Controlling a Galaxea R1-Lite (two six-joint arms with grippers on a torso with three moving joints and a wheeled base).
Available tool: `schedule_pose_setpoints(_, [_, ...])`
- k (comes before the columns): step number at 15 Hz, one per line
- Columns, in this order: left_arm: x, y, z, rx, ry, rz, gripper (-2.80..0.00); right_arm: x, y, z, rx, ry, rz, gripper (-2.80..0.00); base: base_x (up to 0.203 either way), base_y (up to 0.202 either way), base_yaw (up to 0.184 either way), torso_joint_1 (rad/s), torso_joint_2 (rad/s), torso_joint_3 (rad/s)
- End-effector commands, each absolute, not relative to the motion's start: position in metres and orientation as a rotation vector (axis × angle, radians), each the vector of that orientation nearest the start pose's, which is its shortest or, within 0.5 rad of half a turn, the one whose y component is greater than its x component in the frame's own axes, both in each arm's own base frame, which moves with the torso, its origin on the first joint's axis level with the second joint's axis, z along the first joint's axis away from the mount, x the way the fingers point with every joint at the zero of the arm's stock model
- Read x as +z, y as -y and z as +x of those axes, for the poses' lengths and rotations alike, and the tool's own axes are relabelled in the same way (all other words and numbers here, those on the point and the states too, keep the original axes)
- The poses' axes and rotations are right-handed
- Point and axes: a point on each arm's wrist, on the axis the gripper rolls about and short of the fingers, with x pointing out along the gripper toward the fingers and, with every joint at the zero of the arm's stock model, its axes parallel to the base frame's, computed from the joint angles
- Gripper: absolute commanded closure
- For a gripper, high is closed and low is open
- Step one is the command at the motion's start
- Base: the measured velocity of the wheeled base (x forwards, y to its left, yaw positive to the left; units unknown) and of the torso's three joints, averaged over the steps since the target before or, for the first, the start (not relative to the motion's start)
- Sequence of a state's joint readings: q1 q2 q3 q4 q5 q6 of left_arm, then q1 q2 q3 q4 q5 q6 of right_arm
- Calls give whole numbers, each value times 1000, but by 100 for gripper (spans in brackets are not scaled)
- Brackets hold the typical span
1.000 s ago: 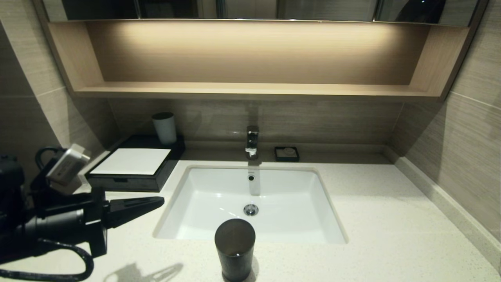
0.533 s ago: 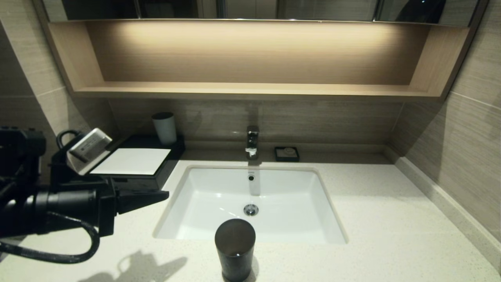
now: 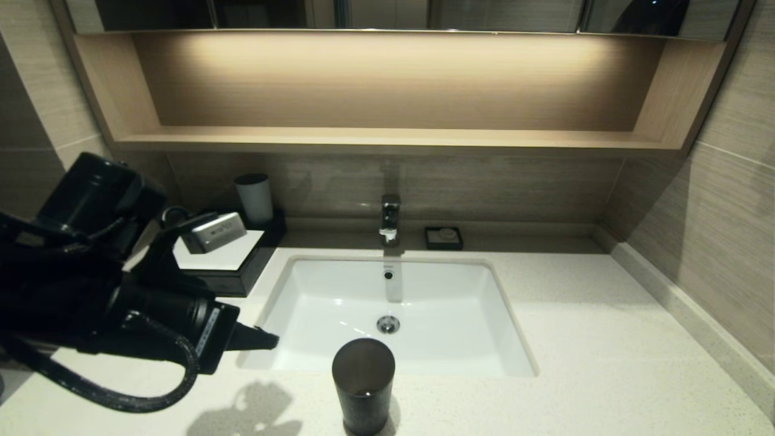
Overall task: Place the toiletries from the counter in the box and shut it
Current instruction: Pick up the cup
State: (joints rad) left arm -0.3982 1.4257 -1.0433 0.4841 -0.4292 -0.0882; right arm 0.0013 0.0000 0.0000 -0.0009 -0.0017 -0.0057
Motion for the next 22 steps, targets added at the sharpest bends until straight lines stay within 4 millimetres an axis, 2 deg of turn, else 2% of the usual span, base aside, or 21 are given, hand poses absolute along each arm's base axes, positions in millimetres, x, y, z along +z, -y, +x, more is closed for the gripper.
schedule_pose_setpoints(1, [227,112,199,-711,-1015,-97,0,76,0,-23,0,2,-6,0,0,0,0,0,0,0])
schedule_pose_setpoints(4, [234,129,205,-652,-1088,-113,0,75,0,-23,0,2,-6,0,0,0,0,0,0,0])
schedule_pose_setpoints(8, [241,136,208,-640,-1109,-110,0,75,0,-23,0,2,-6,0,0,0,0,0,0,0])
schedule_pose_setpoints(9, [242,138,209,-639,-1114,-109,-280,75,0,-23,0,2,-6,0,0,0,0,0,0,0])
schedule_pose_setpoints(12, [244,147,217,-598,-1139,-132,-280,75,0,-23,0,2,-6,0,0,0,0,0,0,0])
schedule_pose_setpoints(15, [232,157,232,-509,-1203,-116,-280,75,0,-23,0,2,-6,0,0,0,0,0,0,0])
schedule_pose_setpoints(19, [212,173,238,-410,-1245,-4,-280,75,0,-23,0,0,-6,0,0,0,0,0,0,0])
schedule_pose_setpoints(22, [209,179,238,-405,-1247,19,-280,75,0,-23,0,2,-6,0,0,0,0,0,0,0])
